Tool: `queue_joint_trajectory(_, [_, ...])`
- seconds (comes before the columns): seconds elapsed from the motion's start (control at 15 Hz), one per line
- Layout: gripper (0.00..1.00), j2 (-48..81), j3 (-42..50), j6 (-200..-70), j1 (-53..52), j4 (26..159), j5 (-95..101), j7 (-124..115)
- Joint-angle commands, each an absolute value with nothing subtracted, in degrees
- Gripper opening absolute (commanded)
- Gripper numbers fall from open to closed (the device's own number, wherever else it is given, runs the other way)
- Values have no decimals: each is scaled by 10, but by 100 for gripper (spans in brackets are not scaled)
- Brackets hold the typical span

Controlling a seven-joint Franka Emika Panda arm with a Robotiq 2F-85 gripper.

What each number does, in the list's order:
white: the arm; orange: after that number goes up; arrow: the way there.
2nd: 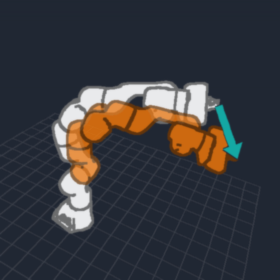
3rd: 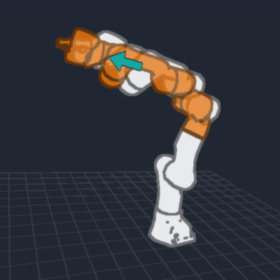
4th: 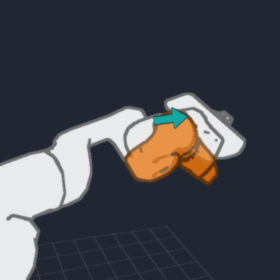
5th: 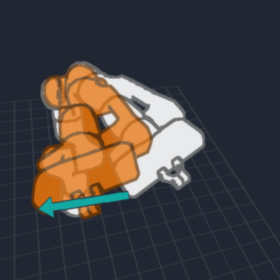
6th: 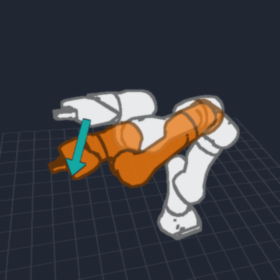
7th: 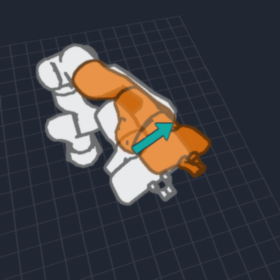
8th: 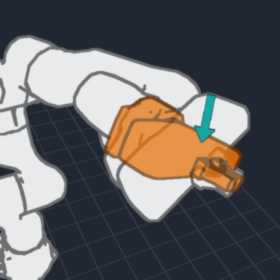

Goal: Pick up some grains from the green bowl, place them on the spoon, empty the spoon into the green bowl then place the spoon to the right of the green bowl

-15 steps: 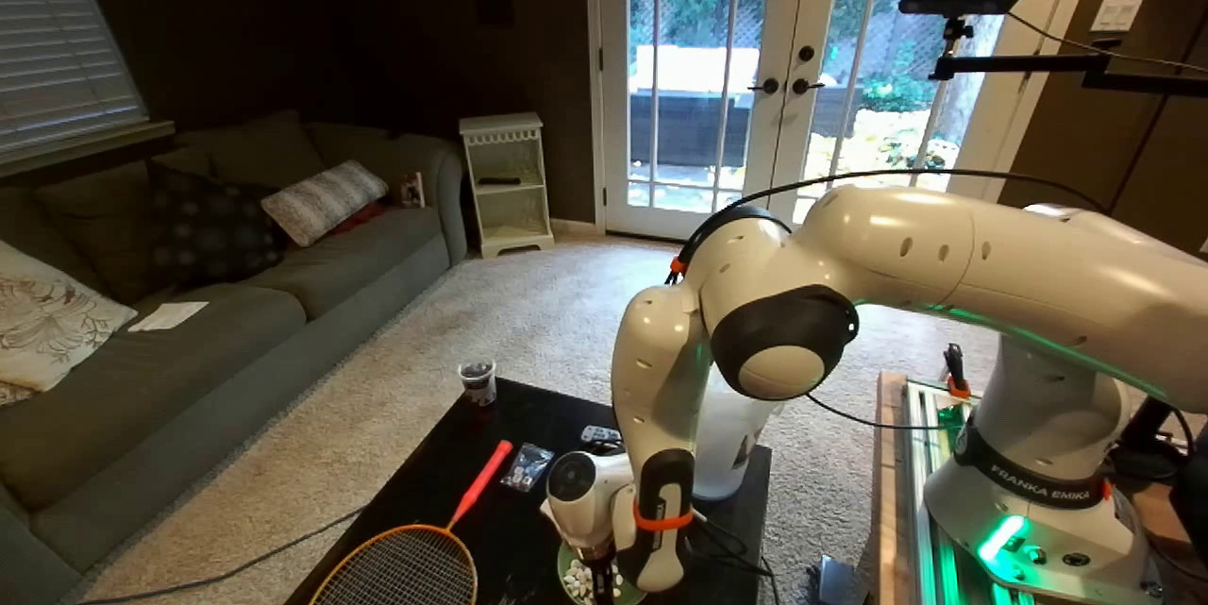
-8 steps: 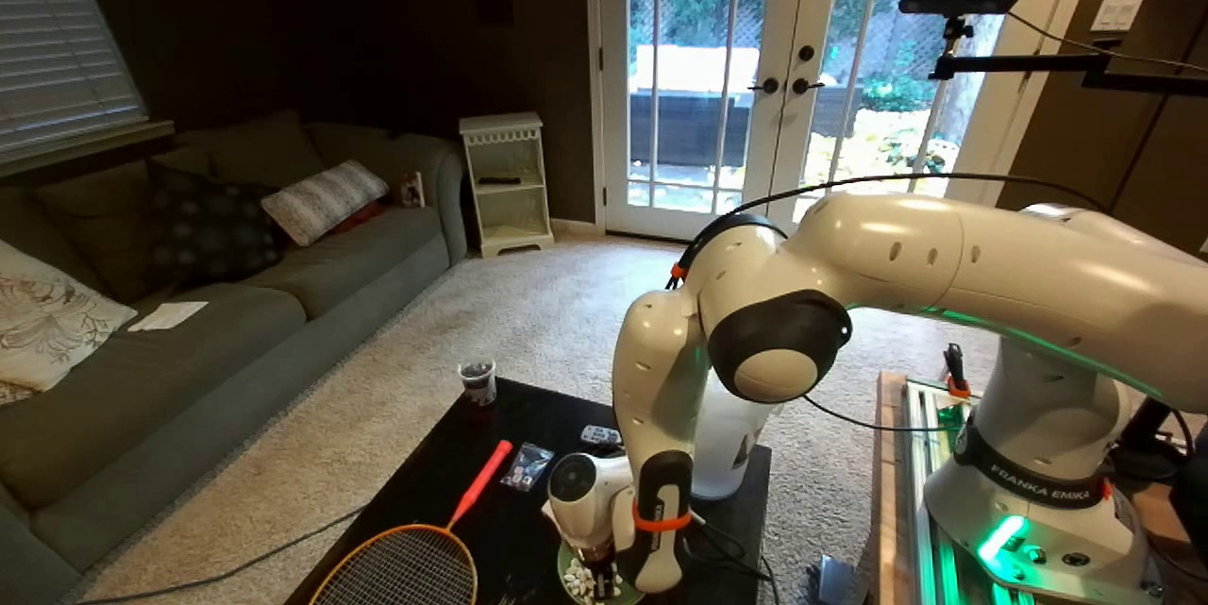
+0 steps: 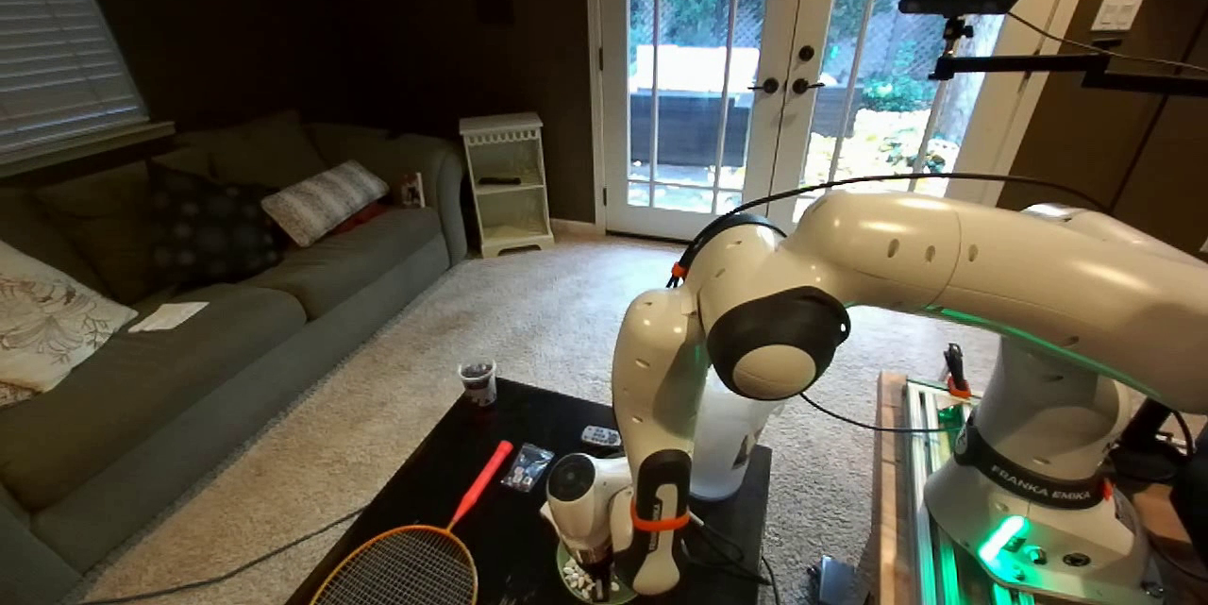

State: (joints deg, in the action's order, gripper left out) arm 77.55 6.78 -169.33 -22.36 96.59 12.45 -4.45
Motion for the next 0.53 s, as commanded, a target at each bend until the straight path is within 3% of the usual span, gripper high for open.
queue_joint_trajectory(0.0, [0, 786, 62, -1686, -217, 950, 113, -39])
queue_joint_trajectory(0.47, [1, 773, 67, -1687, -224, 962, 114, -44])
